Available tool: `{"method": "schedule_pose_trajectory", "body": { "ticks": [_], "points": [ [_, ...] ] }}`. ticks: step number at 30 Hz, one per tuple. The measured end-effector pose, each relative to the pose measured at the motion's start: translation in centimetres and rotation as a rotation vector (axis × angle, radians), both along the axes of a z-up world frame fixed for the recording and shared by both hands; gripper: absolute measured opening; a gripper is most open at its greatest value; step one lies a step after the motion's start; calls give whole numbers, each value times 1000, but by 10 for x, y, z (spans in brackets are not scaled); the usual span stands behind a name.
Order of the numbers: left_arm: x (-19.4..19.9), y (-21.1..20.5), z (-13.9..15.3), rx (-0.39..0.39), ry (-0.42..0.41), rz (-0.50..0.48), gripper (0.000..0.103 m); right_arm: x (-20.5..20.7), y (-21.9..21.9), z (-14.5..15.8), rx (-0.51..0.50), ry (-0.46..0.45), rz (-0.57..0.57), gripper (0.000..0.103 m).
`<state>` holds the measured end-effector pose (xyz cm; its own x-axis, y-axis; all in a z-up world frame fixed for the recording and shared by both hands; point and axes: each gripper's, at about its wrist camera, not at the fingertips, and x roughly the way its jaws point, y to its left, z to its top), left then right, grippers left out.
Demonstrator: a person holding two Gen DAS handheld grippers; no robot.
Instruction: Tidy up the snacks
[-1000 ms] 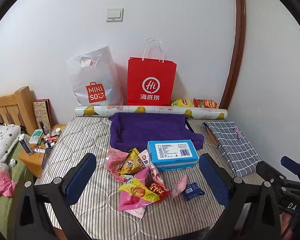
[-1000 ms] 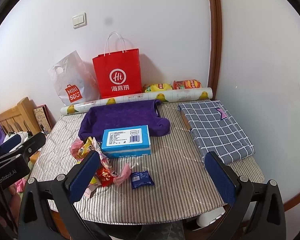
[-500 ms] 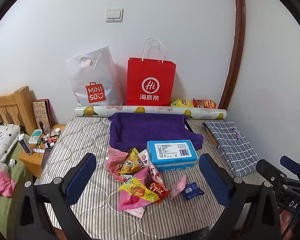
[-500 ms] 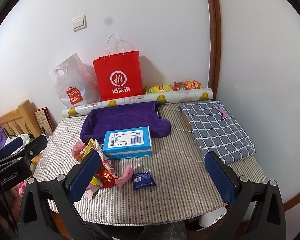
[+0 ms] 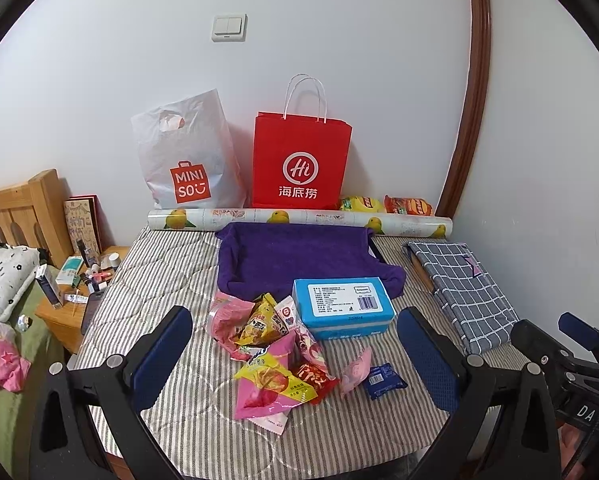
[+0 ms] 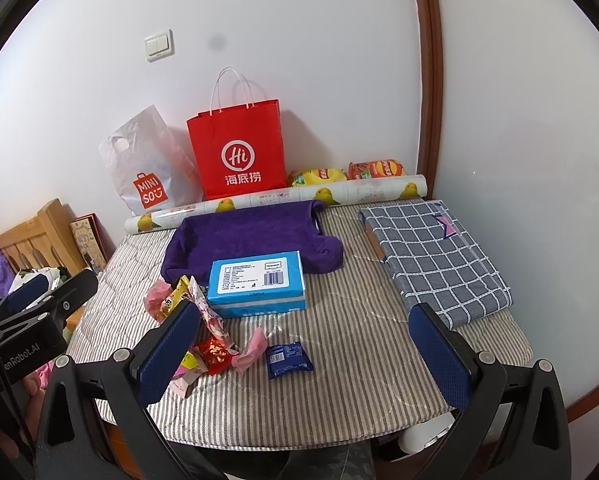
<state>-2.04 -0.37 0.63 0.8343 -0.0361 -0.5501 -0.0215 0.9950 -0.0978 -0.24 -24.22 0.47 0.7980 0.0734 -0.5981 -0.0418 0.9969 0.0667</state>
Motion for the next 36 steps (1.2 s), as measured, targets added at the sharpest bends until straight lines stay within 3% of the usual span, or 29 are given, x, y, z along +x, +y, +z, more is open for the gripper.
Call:
{"method": "schedule_pose_trajectory", "body": {
  "ticks": [36],
  "points": [
    [2, 11, -10, -7, 12, 22, 103, -3, 12, 8, 24, -28, 33, 103]
  ]
}}
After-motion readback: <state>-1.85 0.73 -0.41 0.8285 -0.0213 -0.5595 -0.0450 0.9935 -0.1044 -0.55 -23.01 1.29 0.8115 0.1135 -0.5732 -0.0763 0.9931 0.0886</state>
